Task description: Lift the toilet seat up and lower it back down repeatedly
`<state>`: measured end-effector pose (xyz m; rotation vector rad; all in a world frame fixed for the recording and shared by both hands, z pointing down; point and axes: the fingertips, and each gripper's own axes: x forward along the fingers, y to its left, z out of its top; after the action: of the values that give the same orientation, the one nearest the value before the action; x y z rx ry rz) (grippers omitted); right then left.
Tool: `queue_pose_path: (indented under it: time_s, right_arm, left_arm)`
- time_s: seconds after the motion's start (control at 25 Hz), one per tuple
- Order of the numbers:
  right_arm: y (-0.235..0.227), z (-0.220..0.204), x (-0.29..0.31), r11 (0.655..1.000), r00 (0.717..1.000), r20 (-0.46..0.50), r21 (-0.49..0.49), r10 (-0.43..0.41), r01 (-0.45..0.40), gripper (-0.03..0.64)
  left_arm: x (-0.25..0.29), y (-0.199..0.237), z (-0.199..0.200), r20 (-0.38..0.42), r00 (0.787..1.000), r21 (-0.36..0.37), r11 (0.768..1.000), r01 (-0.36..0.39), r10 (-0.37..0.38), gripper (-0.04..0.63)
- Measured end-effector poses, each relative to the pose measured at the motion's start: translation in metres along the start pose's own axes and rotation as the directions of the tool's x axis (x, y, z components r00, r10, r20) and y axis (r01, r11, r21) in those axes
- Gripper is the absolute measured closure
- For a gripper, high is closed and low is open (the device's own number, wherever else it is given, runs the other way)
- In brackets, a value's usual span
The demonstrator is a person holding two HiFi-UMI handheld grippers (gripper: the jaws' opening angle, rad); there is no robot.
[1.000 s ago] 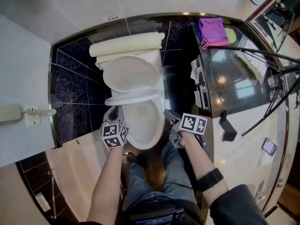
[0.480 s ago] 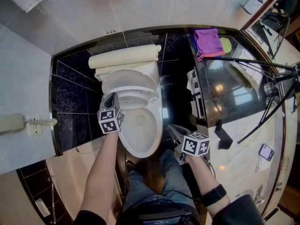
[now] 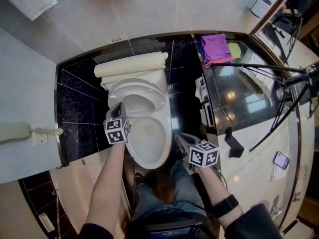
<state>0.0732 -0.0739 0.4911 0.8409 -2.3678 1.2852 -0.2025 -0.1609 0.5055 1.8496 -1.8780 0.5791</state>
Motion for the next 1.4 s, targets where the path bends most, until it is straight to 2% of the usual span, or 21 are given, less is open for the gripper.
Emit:
queue_pose_path:
  time_s: [0.24,0.44,0.56,0.76,0.96,1.16,1.4]
  right_arm:
    - [0.028,0.011,-0.003,0.992,1.0,0.013,-0.123,-0.023,0.024,0.6]
    - [0.057,0.013,-0.019,0.966,0.997,0.042,-0.248,-0.062,0.07,0.6]
    - [0.075,0.019,-0.029,0.935,0.993,0.081,-0.335,-0.091,0.113,0.6]
    - [0.111,0.022,-0.051,0.865,0.979,0.159,-0.465,-0.127,0.188,0.6]
    - [0.138,0.009,-0.078,0.842,0.967,0.21,-0.486,-0.147,0.234,0.6]
    - [0.153,-0.01,-0.102,0.852,0.958,0.232,-0.454,-0.169,0.26,0.6]
    - [0.162,-0.027,-0.113,0.848,0.956,0.237,-0.456,-0.176,0.269,0.6]
  left_arm:
    - [-0.064,-0.019,0.006,0.01,0.999,0.045,0.998,0.043,-0.043,0.595]
    - [-0.131,-0.025,0.007,0.035,0.997,0.062,0.996,0.064,-0.066,0.595]
    - [-0.17,-0.027,0.011,0.055,0.996,0.062,0.996,0.07,-0.074,0.595]
    - [-0.236,-0.031,0.013,0.111,0.99,0.052,0.996,0.079,-0.085,0.595]
    - [-0.292,-0.025,0.004,0.151,0.985,0.028,0.997,0.076,-0.079,0.595]
    - [-0.333,-0.016,-0.004,0.177,0.98,0.026,0.996,0.085,-0.088,0.595]
    - [-0.362,-0.012,-0.014,0.183,0.978,0.043,0.995,0.09,-0.096,0.595]
